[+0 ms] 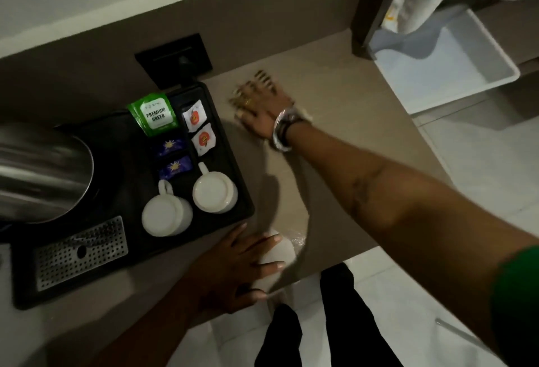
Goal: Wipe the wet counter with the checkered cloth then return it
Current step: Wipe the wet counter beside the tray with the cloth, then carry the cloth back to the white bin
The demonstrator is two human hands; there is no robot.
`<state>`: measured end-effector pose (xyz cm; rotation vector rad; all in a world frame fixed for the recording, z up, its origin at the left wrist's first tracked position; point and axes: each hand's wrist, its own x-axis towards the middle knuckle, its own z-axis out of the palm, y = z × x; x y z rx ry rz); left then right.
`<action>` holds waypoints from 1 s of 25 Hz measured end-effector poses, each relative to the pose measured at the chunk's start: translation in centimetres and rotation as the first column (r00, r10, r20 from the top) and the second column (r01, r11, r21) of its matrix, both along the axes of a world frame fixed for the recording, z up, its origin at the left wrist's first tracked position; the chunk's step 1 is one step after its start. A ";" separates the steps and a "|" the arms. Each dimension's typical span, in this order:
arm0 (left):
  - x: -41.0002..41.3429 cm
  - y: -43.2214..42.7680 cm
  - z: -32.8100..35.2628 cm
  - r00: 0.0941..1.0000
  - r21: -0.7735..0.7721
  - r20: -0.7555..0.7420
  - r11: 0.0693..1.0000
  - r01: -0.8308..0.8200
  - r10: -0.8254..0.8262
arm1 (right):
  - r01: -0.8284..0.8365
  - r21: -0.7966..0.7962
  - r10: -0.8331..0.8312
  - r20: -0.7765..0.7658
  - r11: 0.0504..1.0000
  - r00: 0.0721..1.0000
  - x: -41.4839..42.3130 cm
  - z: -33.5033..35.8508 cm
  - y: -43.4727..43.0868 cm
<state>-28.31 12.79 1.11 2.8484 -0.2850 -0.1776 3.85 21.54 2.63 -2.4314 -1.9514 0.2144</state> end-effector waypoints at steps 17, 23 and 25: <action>25.7 0.4 5.0 0.648 -0.333 0.079 0.633 -0.699 0.757 | 0.549 0.279 -0.374 -0.491 0.788 0.787 7.0 2.2 -27.5; 34.1 -0.5 0.8 0.447 -0.175 0.060 0.450 -0.876 0.893 | 0.738 -0.546 -0.065 -0.819 0.396 -0.571 20.5 4.3 -23.3; 34.4 -1.1 -0.3 0.464 -0.072 0.088 0.470 -0.880 0.882 | 0.670 -0.568 -0.040 -0.776 0.478 -0.630 25.1 4.1 -20.9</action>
